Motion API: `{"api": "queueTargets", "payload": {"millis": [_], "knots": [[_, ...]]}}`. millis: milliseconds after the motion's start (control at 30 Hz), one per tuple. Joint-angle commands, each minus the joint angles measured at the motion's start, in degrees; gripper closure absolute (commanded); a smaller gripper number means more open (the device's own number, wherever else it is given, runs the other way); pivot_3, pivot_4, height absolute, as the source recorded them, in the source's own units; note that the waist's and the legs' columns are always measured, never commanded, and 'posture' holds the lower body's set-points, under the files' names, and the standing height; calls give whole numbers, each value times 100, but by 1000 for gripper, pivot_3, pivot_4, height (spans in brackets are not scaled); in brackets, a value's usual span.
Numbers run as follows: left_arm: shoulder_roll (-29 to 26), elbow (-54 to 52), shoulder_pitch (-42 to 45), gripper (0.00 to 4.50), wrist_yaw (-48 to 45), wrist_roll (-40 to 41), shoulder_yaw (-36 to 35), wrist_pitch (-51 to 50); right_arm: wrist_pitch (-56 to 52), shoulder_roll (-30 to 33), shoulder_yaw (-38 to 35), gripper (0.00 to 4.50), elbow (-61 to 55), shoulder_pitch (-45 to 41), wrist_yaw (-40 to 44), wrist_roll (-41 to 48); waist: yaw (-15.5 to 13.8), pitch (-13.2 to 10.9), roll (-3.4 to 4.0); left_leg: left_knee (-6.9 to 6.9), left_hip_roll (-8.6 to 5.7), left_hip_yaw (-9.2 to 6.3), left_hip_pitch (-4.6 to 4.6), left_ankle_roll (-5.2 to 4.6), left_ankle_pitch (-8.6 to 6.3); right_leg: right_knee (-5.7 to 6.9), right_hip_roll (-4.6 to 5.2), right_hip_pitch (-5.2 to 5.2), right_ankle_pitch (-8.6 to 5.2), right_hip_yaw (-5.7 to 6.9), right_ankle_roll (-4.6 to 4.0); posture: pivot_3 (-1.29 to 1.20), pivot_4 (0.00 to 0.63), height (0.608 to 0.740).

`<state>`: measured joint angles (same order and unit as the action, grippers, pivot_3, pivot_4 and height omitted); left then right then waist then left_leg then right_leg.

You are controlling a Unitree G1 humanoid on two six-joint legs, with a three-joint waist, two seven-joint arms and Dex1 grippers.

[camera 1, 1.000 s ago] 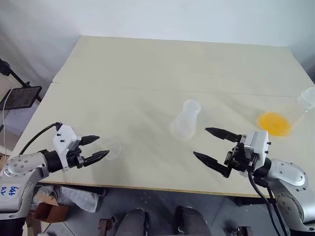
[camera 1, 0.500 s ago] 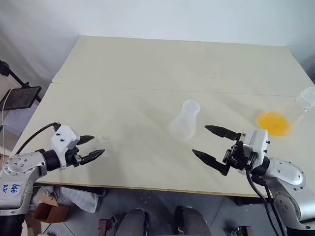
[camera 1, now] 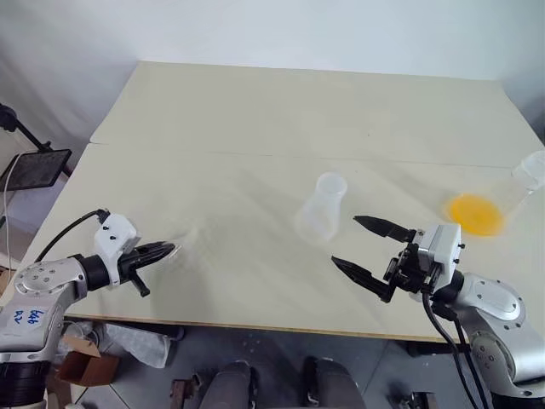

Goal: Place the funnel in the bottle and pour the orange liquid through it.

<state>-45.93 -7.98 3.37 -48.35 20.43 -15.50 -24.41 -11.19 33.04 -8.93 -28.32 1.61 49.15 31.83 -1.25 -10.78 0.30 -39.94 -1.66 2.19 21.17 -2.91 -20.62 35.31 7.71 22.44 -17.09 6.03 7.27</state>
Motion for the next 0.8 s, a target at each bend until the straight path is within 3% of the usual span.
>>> {"api": "queueTargets", "payload": {"millis": [33,167,333,433,533,800], "knots": [[-13,32,60,4480,10,-1,-42,81,126,-35,-36,0,-102,6,-38,16,1,0,0,0,0,0,0,0,0,0,0,0,0,0,0,0,150,740],[8,159,280,4480,-100,133,-84,148,113,-24,-85,0,-142,60,-63,8,-5,0,0,0,0,0,0,0,0,0,-2,0,0,1,0,0,150,740],[-191,232,1437,4480,-1055,1162,-147,-235,54,83,-430,0,-318,388,-171,90,-34,0,-1,-7,-4,-7,6,-1,1,2,-2,-2,0,6,0,0,150,740],[-391,697,2981,4480,-1614,1670,388,-1358,60,167,-869,0,-462,788,-228,125,-54,0,-1,-9,-11,-8,6,-3,2,11,-9,-2,0,10,0,0,150,740],[-422,1169,4101,4480,-2088,1631,1084,-2042,74,163,-1113,0,-607,1090,-301,122,-16,2,1,-6,-19,0,-1,-5,3,18,-16,-1,1,18,2,0,150,740],[273,2424,6161,4480,-2726,1586,2109,-3401,133,-19,-1329,0,-998,1642,-592,51,5,0,0,-10,-5,26,-1,-6,6,20,-35,5,0,24,3,0,150,740]]}}
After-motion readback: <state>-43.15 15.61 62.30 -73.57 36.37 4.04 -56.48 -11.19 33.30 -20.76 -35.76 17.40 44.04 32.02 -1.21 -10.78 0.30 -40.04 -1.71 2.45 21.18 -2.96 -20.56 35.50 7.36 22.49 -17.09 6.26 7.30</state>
